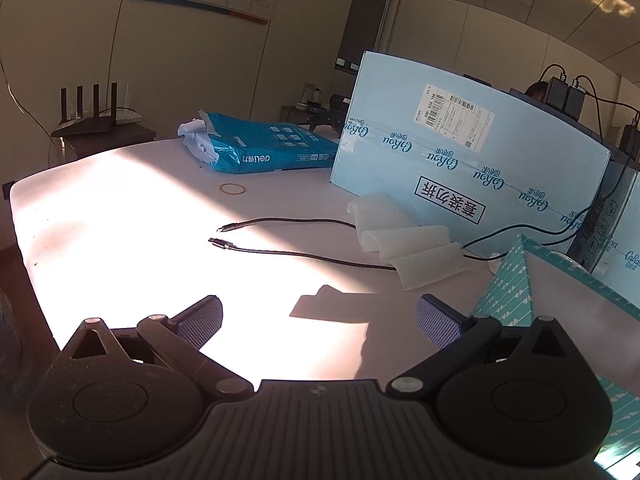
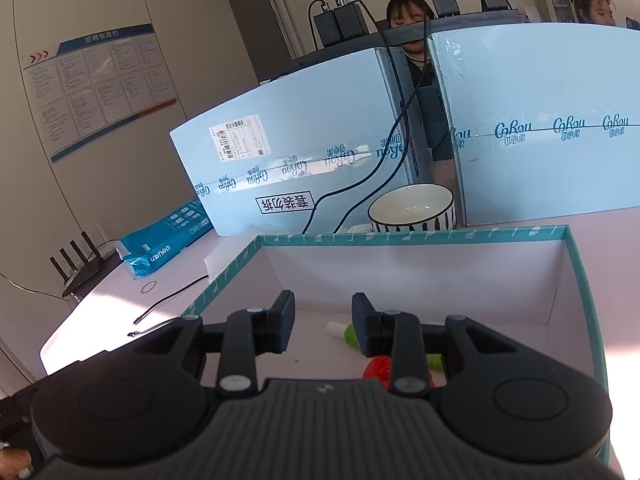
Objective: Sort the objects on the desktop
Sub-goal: 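Lower the green bottle into the teal box and open the right tool, then withdraw the right tool from the box toward the teal YEARCON lid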
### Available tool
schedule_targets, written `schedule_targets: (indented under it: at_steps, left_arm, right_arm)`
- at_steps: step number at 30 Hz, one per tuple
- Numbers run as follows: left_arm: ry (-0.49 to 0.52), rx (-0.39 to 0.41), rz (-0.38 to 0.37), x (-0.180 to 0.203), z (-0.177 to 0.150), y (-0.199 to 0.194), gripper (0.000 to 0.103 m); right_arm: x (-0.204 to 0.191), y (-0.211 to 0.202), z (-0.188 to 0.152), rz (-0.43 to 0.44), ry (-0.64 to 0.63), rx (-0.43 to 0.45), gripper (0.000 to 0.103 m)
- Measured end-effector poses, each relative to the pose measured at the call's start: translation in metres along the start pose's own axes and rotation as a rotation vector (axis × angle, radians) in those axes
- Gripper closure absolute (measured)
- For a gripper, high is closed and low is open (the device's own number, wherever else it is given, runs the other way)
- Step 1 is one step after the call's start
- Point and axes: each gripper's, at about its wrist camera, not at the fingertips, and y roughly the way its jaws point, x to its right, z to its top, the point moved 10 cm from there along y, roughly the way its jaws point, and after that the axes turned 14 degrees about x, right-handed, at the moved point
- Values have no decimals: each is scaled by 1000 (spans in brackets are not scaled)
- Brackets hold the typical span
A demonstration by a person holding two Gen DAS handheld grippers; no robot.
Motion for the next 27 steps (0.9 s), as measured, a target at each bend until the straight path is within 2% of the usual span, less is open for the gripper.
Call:
schedule_targets:
  at_steps: [7, 9, 10, 11, 15, 17, 27]
  left_arm:
    - [58, -13, -12, 15, -3, 5, 0]
    - [70, -14, -4, 18, -3, 6, 0]
    - [76, -15, 1, 19, -3, 6, 0]
    - [80, -16, 5, 20, -3, 7, 0]
    - [96, -12, 17, 23, -1, 8, 0]
    - [105, -9, 24, 23, -1, 8, 0]
    - [126, -26, 45, 21, -5, 14, 0]
  right_arm:
    - [2, -2, -2, 7, 18, 17, 58]
    - [2, -3, -2, 9, 22, 23, 45]
    - [2, -3, -2, 11, 25, 26, 31]
    - [3, -4, -2, 12, 27, 28, 22]
    - [3, -6, -3, 17, 36, 40, 14]
    - [4, -6, -3, 20, 41, 46, 1]
    - [6, -17, -1, 30, 57, 88, 0]
